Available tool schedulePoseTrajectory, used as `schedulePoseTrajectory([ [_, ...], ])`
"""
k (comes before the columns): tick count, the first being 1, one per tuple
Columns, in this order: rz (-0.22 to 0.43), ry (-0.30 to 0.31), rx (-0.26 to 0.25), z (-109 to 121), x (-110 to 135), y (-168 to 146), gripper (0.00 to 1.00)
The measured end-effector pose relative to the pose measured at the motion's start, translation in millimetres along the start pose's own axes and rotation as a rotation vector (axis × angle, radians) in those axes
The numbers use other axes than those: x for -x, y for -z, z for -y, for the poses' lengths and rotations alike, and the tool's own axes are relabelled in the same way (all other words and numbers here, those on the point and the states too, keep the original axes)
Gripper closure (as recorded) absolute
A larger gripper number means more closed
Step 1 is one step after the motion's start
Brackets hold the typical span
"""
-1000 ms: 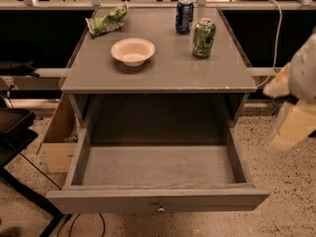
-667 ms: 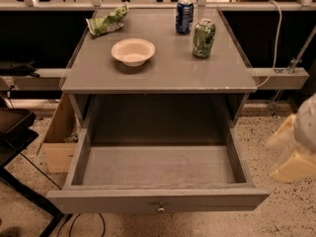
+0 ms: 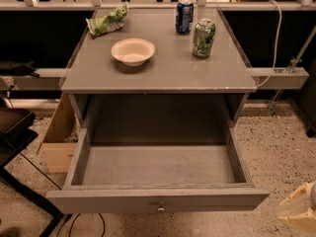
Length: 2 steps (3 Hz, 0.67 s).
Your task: Close top drawer
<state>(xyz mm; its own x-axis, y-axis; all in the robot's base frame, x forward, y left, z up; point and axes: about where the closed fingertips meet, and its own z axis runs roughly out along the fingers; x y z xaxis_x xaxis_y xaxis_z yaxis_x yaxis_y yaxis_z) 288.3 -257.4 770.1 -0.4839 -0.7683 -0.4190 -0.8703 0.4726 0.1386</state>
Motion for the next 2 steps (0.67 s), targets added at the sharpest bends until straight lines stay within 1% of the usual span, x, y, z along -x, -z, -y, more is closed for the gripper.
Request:
schedulePoseTrajectory([
  [1,0.0,0.0,-0.001,0,0,0,1.0],
  [2,-0.029,0.029,0.015,1,0,-20,1.0],
])
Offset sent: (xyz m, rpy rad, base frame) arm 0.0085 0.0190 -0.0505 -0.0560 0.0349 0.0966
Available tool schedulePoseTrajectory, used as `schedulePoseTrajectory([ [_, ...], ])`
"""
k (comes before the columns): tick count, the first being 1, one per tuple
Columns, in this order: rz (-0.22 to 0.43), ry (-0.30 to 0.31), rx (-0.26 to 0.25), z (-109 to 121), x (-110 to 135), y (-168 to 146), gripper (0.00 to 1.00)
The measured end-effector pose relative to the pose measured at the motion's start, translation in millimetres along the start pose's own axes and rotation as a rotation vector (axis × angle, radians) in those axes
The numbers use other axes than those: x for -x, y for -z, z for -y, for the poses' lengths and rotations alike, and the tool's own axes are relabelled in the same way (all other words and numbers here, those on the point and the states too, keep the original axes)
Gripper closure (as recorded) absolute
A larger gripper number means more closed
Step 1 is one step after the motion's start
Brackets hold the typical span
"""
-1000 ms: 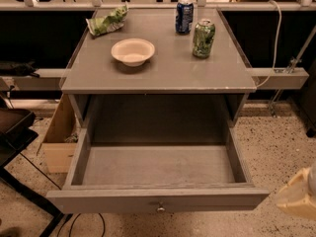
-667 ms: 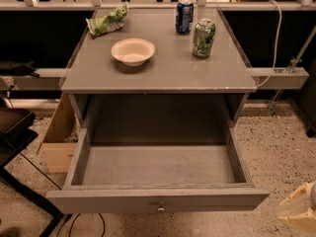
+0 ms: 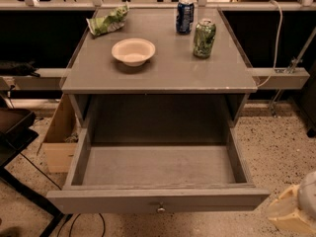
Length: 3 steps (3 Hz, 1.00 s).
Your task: Close top drawer
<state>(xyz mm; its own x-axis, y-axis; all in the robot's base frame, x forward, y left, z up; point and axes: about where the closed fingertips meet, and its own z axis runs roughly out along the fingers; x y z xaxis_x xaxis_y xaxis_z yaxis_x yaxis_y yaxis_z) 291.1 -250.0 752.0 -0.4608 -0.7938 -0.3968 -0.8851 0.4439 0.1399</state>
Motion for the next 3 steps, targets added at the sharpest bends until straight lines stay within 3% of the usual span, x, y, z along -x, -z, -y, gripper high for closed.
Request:
schedulePoseTrajectory([
  [1,-0.05,0.021,0.015,-1,-18,-54,1.0],
  [2,-0.065,0.012,0.037,0,-63,-147,1.0],
  [3,-0.032,0.004,0.003,19,-78,-195,1.0],
])
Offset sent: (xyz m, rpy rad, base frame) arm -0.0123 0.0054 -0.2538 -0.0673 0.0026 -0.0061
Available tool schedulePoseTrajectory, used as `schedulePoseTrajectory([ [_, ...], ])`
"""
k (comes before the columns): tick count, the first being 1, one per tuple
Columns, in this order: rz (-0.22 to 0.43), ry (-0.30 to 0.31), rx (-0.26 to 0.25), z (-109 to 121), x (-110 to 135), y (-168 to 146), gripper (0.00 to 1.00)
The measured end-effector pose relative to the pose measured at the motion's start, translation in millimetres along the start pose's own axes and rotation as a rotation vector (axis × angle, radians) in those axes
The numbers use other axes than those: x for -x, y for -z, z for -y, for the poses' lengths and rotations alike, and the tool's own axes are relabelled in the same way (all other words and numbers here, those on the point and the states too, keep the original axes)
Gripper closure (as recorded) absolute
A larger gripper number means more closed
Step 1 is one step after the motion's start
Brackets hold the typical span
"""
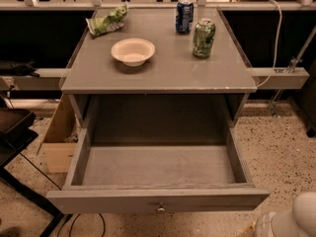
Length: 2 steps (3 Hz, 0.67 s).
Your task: Close top drawer
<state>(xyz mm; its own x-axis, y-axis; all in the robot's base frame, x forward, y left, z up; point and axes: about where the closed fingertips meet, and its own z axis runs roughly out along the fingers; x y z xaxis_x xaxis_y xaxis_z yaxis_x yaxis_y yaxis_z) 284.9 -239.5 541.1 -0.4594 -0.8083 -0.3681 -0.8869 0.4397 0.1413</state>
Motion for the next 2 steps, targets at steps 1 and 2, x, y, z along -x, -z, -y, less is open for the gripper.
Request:
schedulePoseTrajectory([
  [1,0.052,0.013,-0.017,21,13,-38,1.0],
  [2,0.141,0.028,-0.037,38,40,-63,1.0],
])
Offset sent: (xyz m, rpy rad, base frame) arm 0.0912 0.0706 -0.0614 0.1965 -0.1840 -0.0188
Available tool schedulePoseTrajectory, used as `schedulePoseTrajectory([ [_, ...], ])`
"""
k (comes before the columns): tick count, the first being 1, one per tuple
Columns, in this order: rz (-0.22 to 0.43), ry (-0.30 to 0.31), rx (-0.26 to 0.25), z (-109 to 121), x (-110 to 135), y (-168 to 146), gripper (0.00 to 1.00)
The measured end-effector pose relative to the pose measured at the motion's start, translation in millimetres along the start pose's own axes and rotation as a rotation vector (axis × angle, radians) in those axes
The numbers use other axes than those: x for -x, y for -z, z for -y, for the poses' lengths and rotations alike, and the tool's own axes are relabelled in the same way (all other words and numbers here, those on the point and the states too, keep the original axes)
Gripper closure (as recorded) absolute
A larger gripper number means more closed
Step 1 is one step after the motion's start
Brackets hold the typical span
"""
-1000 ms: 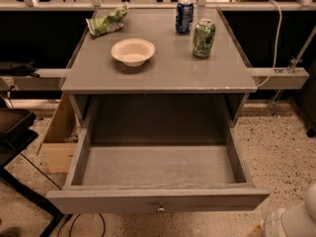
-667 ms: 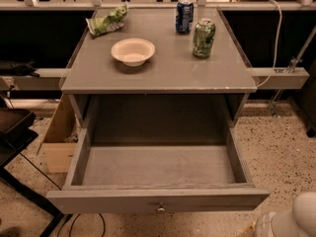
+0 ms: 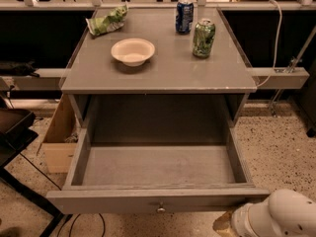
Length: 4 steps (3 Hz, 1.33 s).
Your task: Close top drawer
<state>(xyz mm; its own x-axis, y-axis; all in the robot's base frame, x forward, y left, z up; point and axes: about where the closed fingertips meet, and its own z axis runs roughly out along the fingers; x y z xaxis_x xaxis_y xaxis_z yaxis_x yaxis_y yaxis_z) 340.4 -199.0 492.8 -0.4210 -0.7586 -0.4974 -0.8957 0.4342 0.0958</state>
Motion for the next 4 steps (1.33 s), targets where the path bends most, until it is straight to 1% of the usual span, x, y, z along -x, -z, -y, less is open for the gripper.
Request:
schedulePoseTrajectory([
  [1,0.088,0.032,-0.028,12,33,-7,1.0],
  [2,0.183,0.098,-0.068,30,90,1,1.0],
  [3,0.235,0.135,-0.086,42,124,5,1.0],
  [4,0.273,0.143,-0.101,62,152,3,1.0],
])
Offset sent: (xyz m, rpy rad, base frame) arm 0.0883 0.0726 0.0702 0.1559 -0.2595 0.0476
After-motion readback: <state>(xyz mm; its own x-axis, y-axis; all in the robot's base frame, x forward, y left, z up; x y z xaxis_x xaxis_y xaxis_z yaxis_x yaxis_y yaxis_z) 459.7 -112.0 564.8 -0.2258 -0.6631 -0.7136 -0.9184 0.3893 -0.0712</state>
